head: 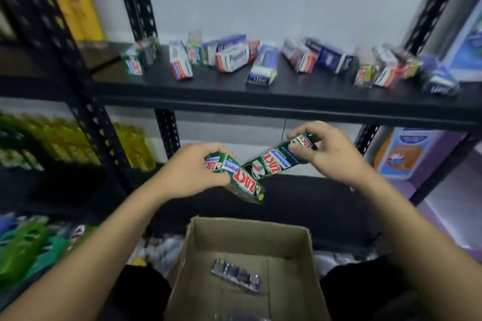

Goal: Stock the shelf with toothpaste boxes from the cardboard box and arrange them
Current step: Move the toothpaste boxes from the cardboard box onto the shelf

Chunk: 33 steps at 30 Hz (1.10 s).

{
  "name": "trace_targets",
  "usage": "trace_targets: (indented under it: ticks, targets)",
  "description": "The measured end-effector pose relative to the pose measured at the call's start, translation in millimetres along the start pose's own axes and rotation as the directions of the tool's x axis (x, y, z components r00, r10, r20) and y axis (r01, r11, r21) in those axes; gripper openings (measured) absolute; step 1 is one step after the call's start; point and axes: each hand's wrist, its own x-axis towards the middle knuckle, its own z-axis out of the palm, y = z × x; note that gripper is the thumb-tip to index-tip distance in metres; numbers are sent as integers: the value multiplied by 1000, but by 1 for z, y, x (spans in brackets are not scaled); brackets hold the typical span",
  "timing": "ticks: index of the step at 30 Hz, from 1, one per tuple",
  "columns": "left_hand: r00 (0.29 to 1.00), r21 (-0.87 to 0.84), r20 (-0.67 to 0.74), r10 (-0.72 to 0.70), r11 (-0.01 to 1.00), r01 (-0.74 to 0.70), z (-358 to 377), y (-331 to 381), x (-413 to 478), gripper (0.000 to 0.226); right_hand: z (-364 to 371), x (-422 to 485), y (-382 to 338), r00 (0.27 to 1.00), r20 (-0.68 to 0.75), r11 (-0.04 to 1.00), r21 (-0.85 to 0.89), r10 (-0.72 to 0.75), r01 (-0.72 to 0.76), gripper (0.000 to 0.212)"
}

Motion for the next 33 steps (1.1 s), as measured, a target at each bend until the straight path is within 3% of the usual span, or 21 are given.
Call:
trace_targets:
  ticks: [6, 11, 18, 23, 28, 33]
  targets:
    - [961, 1, -234, 150, 988, -154, -71, 66, -11, 32, -67, 14, -55, 972, -217, 989, 92, -95, 117, 13]
    - [866, -86, -472, 165, 969, -231, -103, 88, -10, 35, -103, 35, -70, 927, -369, 973, 181, -70, 145, 12]
    - [701, 0, -695, 157, 976, -218, -103, 82, 17, 39, -96, 87, -52, 782, -621, 996, 19, -57, 87, 18]
    - [738, -21, -665, 114, 985, -170, -87, 62, 38, 40, -60, 115, -32, 725, -681, 990, -139, -105, 13, 20]
    - [785, -69, -616, 72, 987, -144, -89, 44, 55, 42, -29, 137, -12, 803, -595, 964, -234, -40, -125, 26]
    - [855, -90, -515, 66, 987, -130, -92, 34, 74, 41, -26, 158, -5, 857, -515, 808, -508, -8, -298, 33]
